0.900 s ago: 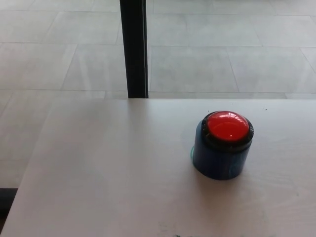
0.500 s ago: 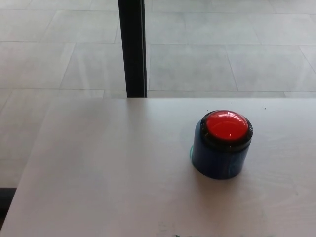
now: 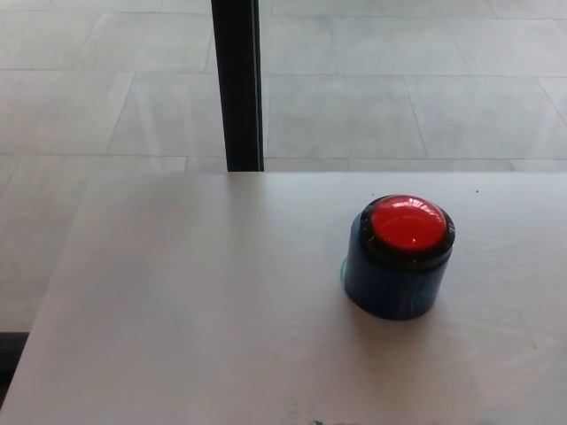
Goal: The robot uses its right hand to press the red button kept in the middle of the desk
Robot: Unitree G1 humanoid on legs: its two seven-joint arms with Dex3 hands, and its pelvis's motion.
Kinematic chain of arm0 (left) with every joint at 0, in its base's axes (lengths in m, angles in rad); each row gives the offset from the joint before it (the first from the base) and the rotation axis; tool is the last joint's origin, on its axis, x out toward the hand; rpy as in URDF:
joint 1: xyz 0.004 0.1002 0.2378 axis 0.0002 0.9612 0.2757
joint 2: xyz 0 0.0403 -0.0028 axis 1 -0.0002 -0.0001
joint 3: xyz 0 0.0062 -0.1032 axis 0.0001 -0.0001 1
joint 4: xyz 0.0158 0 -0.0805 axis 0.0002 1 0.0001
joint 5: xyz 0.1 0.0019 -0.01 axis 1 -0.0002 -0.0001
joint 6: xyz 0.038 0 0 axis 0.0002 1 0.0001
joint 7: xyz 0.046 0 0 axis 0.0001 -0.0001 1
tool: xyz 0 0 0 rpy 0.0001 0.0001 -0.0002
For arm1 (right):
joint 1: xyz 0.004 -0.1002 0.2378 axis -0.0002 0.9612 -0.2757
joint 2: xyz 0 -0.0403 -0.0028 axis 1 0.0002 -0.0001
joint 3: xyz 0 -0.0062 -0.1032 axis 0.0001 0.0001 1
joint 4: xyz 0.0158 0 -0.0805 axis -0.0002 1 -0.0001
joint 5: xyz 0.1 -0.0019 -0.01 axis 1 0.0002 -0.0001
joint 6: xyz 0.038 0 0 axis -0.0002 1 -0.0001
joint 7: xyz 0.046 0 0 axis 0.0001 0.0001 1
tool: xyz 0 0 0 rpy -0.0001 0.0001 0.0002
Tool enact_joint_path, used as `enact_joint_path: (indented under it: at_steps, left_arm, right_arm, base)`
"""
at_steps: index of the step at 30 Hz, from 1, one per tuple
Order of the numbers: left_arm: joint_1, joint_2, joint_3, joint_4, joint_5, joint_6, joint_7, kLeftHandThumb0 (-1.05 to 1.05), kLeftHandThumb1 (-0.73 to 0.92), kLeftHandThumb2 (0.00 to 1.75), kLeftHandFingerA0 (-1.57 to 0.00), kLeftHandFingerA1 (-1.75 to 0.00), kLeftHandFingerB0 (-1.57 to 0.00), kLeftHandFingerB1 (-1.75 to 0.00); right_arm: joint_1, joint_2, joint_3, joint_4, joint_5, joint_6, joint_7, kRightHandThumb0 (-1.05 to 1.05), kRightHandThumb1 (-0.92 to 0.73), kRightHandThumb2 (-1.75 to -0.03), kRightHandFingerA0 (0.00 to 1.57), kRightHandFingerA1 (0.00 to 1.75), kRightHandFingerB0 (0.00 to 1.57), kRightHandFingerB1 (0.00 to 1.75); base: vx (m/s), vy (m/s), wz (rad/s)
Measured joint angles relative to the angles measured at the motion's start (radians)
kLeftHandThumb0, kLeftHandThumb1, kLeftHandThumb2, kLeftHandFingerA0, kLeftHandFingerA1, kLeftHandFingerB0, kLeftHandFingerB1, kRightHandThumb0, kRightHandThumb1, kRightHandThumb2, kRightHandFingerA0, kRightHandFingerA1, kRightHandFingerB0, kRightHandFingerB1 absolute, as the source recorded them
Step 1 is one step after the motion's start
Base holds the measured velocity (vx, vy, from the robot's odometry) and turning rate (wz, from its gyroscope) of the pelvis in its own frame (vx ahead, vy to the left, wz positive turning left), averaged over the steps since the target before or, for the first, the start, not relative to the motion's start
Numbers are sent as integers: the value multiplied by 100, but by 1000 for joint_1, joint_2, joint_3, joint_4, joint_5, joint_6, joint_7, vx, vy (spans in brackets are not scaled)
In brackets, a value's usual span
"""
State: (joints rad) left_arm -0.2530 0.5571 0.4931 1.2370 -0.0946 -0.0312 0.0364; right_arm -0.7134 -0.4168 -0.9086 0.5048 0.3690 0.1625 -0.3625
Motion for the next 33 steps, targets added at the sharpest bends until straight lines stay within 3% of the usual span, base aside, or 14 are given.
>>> enact_joint_path:
  at_steps: [2, 4, 5, 6, 7, 10, 11, 12, 13, 19, 25, 27, 28, 33]
  left_arm:
    - [-4, 4, 2, 6, -5, 4, 3, -53, 86, 105, -39, -98, -10, -73]
    - [-5, 10, 8, 11, -9, 7, 5, -54, 87, 108, -40, -96, -17, -75]
    - [-6, 13, 10, 14, -11, 10, 7, -55, 88, 108, -41, -97, -23, -78]
    - [-7, 17, 11, 17, -13, 13, 9, -55, 88, 108, -41, -97, -23, -78]
    - [-7, 20, 11, 18, -15, 14, 11, -54, 88, 108, -43, -100, -26, -82]
    - [-5, 25, 10, 20, -24, 17, 12, -54, 88, 110, -35, -94, -22, -78]
    - [-5, 26, 10, 20, -26, 19, 12, -53, 88, 109, -35, -96, -15, -75]
    - [-5, 28, 10, 19, -28, 22, 12, -54, 88, 108, -36, -95, -11, -72]
    - [-4, 30, 10, 19, -29, 23, 12, -53, 90, 105, -37, -94, -18, -75]
    - [-7, 30, 10, 20, -32, 24, 13, -53, 89, 105, -39, -96, -14, -73]
    - [-9, 31, 10, 24, -38, 25, 15, -54, 86, 107, -42, -98, -3, -68]
    - [-8, 32, 9, 25, -39, 27, 19, -55, 90, 97, -33, -104, -1, -68]
    - [-8, 32, 9, 25, -40, 28, 21, -53, 87, 108, -40, -96, -2, -67]
    - [-6, 33, 9, 25, -47, 31, 22, -54, 87, 108, -38, -96, -22, -80]
  right_arm:
    - [-83, -22, 74, 2, -17, 0, -12, -8, -54, -114, 82, 136, 85, 106]
    - [-150, -37, 140, 10, -27, 0, -10, -4, -49, -115, 94, 162, 88, 131]
    - [-186, -40, 174, 16, -31, 0, -6, -7, -55, -116, 126, 142, 92, 120]
    - [-226, -39, 210, 22, -33, -2, 2, -7, -55, -116, 126, 142, 92, 120]
    - [-255, -36, 233, 25, -30, -2, 12, -3, -54, -119, 97, 173, 80, 150]
    - [-319, -19, 294, 29, -20, -3, 50, -5, -57, -119, 96, 175, 81, 152]
    - [-327, -13, 306, 29, -16, -2, 60, -9, -59, -123, 128, 147, 97, 125]
    - [-334, -4, 322, 29, -10, -1, 75, -7, -49, -132, 101, 175, 92, 145]
    - [-337, 4, 338, 29, -6, 1, 91, -8, -48, -129, 101, 175, 94, 143]
    - [-338, 78, 512, -1, -10, 24, 176, -13, -41, -137, 99, 175, 86, 157]
    - [-338, 190, 693, 1, -35, 32, 254, -9, -42, -143, 99, 175, 82, 154]
    - [-326, 224, 722, 16, -44, 30, 275, -14, -40, -137, 98, 175, 82, 156]
    - [-315, 242, 732, 24, -46, 31, 284, -15, -45, -132, 96, 175, 80, 160]
    - [-245, 295, 759, 40, -56, 36, 313, -17, -56, -114, 91, 175, 75, 156]
  base:
    - [0, 0, 0]
    - [0, 0, 0]
    - [0, 0, 0]
    - [0, 0, 0]
    - [0, 0, 0]
    - [0, 0, 0]
    - [0, 0, 0]
    - [0, 0, 0]
    - [0, 0, 0]
    - [0, 0, 0]
    - [0, 0, 0]
    - [0, 0, 0]
    - [0, 0, 0]
    - [0, 0, 0]
